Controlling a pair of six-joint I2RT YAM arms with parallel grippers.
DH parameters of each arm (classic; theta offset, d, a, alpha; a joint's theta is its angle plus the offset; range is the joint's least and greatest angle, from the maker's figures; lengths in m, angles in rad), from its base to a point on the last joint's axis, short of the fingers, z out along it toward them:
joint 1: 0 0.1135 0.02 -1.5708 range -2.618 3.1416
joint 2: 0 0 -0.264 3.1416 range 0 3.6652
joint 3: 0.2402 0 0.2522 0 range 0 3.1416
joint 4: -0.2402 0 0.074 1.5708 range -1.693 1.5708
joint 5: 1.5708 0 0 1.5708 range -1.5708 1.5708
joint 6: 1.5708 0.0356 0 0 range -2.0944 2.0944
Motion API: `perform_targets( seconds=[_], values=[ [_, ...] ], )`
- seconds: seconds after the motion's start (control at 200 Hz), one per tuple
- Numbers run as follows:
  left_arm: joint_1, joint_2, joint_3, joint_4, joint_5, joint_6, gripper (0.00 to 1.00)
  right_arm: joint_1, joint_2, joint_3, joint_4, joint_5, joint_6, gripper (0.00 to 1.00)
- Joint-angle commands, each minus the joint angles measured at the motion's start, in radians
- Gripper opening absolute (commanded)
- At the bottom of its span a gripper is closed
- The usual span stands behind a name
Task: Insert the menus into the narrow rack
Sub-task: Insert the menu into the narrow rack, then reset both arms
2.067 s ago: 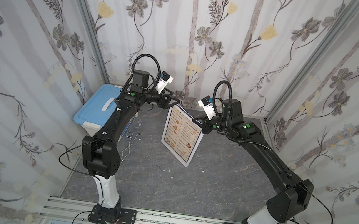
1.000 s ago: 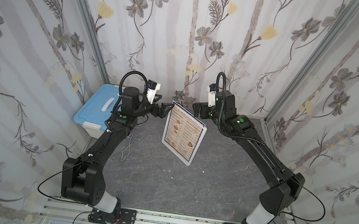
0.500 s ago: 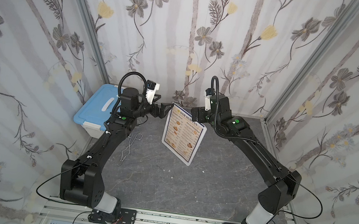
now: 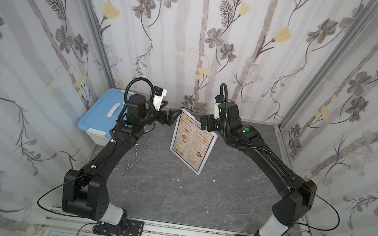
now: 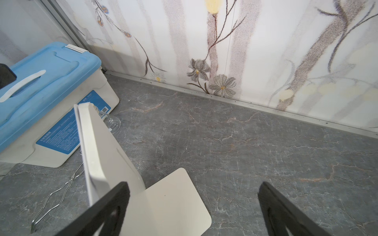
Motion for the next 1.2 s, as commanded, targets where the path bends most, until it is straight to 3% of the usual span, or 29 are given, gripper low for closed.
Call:
perform_targets(
  seconds=[0.0, 0.115, 0.28, 0.38, 0.49, 0.689, 0.919, 1.014, 1.084, 1.134, 1.194],
  values=[
    [0.011, -0.043, -0.023, -0.037, -0.226, 0.072, 1.0, -0.018, -0.064, -0.003, 0.049, 0.075, -0.014, 1.0],
    [0.055, -0.105, -0.137, 0.006, -0.467, 0.061, 1.0, -0.093, -0.172, -0.102, 0.127, 0.124, -0.006, 1.0],
    [0.078, -0.242, -0.414, 0.086, -0.741, 0.035, 1.0, -0.293, -0.333, -0.435, 0.307, 0.164, 0.058, 1.0],
    [0.048, -0.312, -0.553, 0.152, -0.898, 0.036, 1.0, -0.361, -0.442, -0.738, 0.573, 0.21, -0.041, 1.0],
    [0.023, -0.335, -0.667, 0.244, -0.978, 0.051, 1.0, -0.398, -0.498, -0.994, 0.831, 0.254, -0.142, 1.0],
    [-0.03, -0.242, -0.829, 0.485, -1.0, 0.113, 1.0, -0.445, -0.46, -1.253, 1.11, 0.293, -0.201, 1.0],
    [-0.031, -0.069, -0.987, 0.869, -0.913, 0.174, 1.0, -0.486, -0.413, -1.414, 1.448, 0.158, -0.273, 1.0],
    [-0.007, -0.061, -0.942, 0.782, -0.821, 0.136, 1.0, -0.547, -0.459, -1.517, 1.579, 0.049, -0.23, 1.0],
    [0.013, 0.05, -0.99, 0.97, -0.716, 0.132, 1.0, -0.604, -0.455, -1.64, 1.791, -0.014, -0.18, 1.0],
    [0.014, 0.115, -0.996, 1.091, -0.757, 0.125, 1.0, -0.614, -0.387, -1.669, 1.924, 0.004, -0.173, 1.0],
    [0.043, 0.12, -0.984, 1.049, -0.731, 0.086, 1.0, -0.602, -0.387, -1.608, 1.804, 0.023, -0.178, 1.0]
  ],
)
